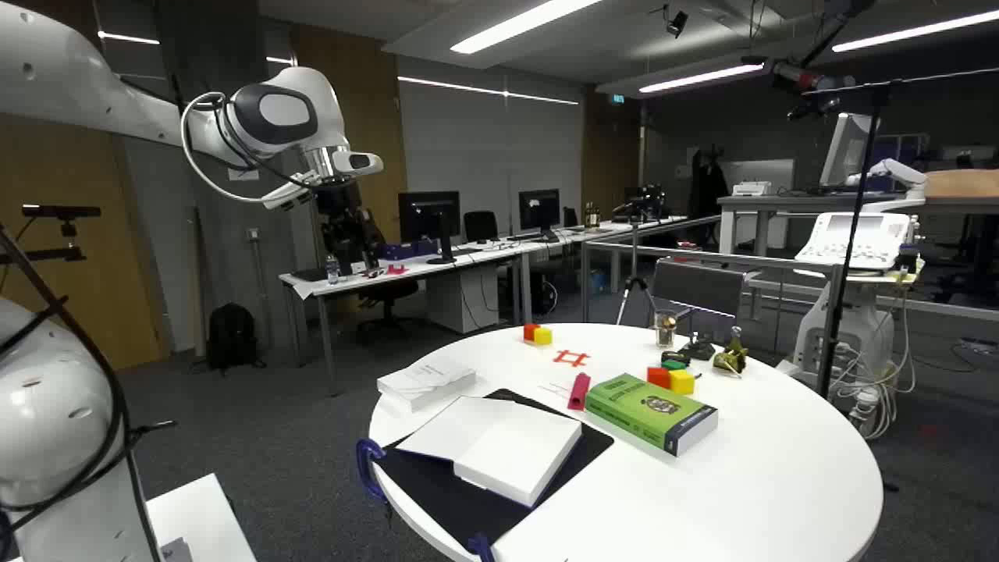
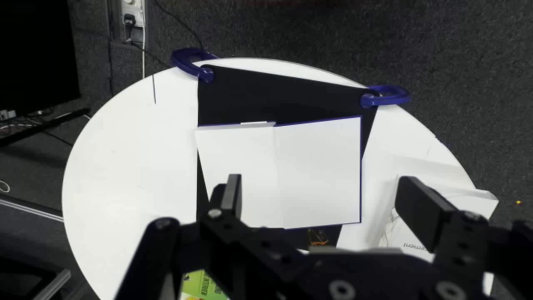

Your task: Push the open book backwards, then close the book

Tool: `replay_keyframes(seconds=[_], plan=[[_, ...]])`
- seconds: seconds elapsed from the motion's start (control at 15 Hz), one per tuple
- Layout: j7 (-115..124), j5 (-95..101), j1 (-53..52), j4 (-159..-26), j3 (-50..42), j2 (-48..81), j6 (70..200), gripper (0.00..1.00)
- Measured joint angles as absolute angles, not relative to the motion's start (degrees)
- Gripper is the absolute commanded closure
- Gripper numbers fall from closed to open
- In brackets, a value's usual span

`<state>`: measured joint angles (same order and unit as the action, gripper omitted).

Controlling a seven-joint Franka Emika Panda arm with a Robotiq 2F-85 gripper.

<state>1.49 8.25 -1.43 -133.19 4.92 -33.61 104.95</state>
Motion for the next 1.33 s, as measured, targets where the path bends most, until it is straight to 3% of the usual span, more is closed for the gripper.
replay_keyframes(seconds=[1.33], plan=[[1.44, 7.3, -1.82, -136.09, 4.61, -29.4, 106.36, 0.0]])
